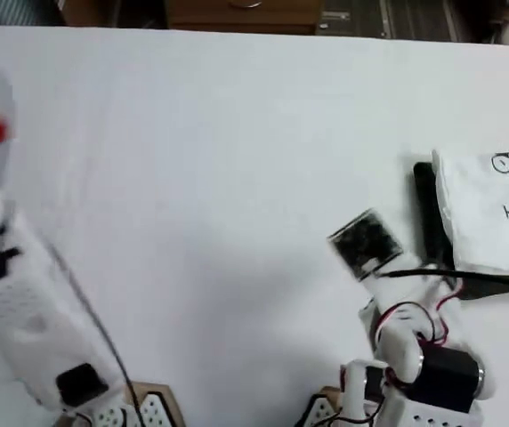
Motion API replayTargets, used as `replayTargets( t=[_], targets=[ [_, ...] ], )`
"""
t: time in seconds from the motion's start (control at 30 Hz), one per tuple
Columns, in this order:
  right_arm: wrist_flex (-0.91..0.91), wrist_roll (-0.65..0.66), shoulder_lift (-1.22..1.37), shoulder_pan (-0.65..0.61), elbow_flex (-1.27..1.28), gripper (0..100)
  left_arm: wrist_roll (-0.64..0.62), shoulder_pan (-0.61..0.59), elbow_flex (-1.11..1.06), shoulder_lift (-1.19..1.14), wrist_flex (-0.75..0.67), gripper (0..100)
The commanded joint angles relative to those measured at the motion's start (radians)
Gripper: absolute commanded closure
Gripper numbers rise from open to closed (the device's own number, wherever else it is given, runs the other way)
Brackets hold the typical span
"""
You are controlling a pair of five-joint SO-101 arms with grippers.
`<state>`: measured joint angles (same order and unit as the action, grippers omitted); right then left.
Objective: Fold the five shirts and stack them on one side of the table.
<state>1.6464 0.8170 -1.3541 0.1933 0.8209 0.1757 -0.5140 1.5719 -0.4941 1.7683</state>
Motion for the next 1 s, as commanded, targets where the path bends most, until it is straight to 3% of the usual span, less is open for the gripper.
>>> replayTargets(
  t=[0.0, 0.17, 0.37, 0.5, 0.7, 0.87, 0.97],
  targets=[
    [-0.119, -0.046, -0.013, 0.131, 0.020, 74.8, 0.009, 0.256, -0.136, 0.199, 0.018, 98],
    [-0.260, -0.046, -0.013, 0.251, 0.149, 74.8, 0.009, 0.503, -0.407, 0.341, 0.015, 98],
    [-0.271, -0.048, -0.013, 0.248, 0.184, 74.8, 0.008, 0.568, -0.757, 0.295, -0.012, 98],
    [-0.323, -0.048, -0.012, 0.179, 0.199, 74.8, 0.025, 0.560, -0.888, 0.233, -0.044, 93],
    [-0.338, -0.100, 0.061, -0.016, 0.216, 74.8, 0.097, 0.546, -0.871, 0.192, -0.043, 69],
    [-0.446, -0.103, 0.277, -0.163, 0.207, 74.8, 0.101, 0.385, -0.753, 0.242, -0.026, 68],
    [-0.483, -0.103, 0.481, -0.232, 0.118, 74.8, 0.104, 0.245, -0.802, 0.239, -0.032, 68]
  ],
)
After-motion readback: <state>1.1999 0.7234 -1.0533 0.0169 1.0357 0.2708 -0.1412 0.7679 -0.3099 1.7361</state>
